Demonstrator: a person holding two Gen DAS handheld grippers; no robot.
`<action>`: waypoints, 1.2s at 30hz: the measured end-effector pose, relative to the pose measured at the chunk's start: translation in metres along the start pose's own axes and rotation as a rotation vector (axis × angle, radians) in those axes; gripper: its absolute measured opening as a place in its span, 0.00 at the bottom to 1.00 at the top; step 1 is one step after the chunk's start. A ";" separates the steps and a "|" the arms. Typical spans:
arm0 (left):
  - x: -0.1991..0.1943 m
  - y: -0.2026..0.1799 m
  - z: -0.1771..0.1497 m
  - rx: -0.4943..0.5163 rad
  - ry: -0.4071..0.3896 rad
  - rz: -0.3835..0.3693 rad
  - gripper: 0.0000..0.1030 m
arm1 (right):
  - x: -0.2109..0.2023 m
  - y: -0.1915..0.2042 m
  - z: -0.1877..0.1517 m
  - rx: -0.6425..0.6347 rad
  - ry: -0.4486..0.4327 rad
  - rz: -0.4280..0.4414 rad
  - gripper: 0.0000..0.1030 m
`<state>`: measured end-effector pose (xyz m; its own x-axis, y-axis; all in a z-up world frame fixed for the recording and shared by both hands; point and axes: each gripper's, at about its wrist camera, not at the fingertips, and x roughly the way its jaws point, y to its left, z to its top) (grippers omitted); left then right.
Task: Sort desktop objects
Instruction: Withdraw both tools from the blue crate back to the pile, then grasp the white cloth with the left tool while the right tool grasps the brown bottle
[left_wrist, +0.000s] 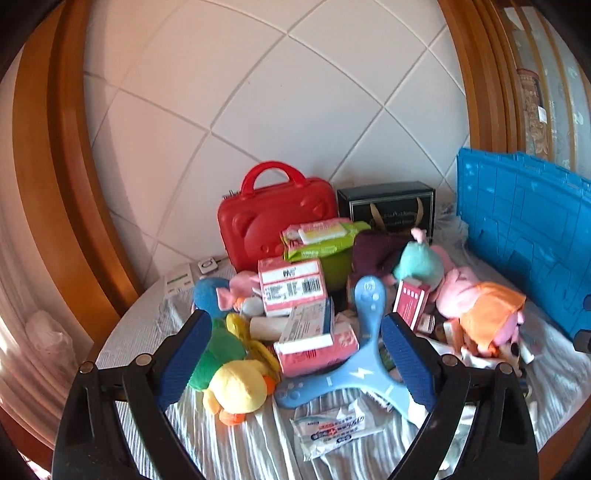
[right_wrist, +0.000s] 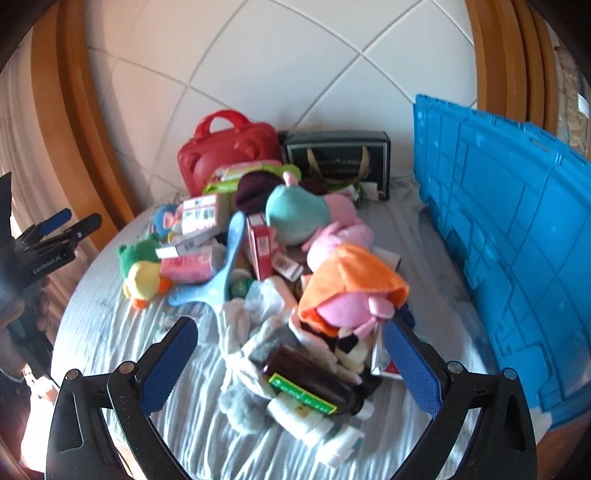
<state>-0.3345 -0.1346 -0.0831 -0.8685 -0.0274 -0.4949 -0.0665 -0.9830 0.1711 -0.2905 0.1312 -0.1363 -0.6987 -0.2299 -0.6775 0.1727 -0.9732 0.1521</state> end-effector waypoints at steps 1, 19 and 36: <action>0.005 -0.003 -0.008 0.007 0.024 -0.006 0.92 | 0.006 0.001 -0.007 -0.002 0.022 -0.002 0.99; 0.124 -0.128 -0.119 -0.088 0.429 -0.314 0.91 | 0.098 -0.024 -0.069 -0.185 0.312 0.117 0.68; 0.155 -0.127 -0.130 -0.203 0.514 -0.381 0.70 | 0.168 -0.006 -0.062 -0.464 0.380 0.029 0.58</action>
<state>-0.3969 -0.0374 -0.2929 -0.4547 0.2947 -0.8405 -0.1845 -0.9544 -0.2348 -0.3662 0.0993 -0.2959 -0.4069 -0.1531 -0.9005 0.5328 -0.8406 -0.0978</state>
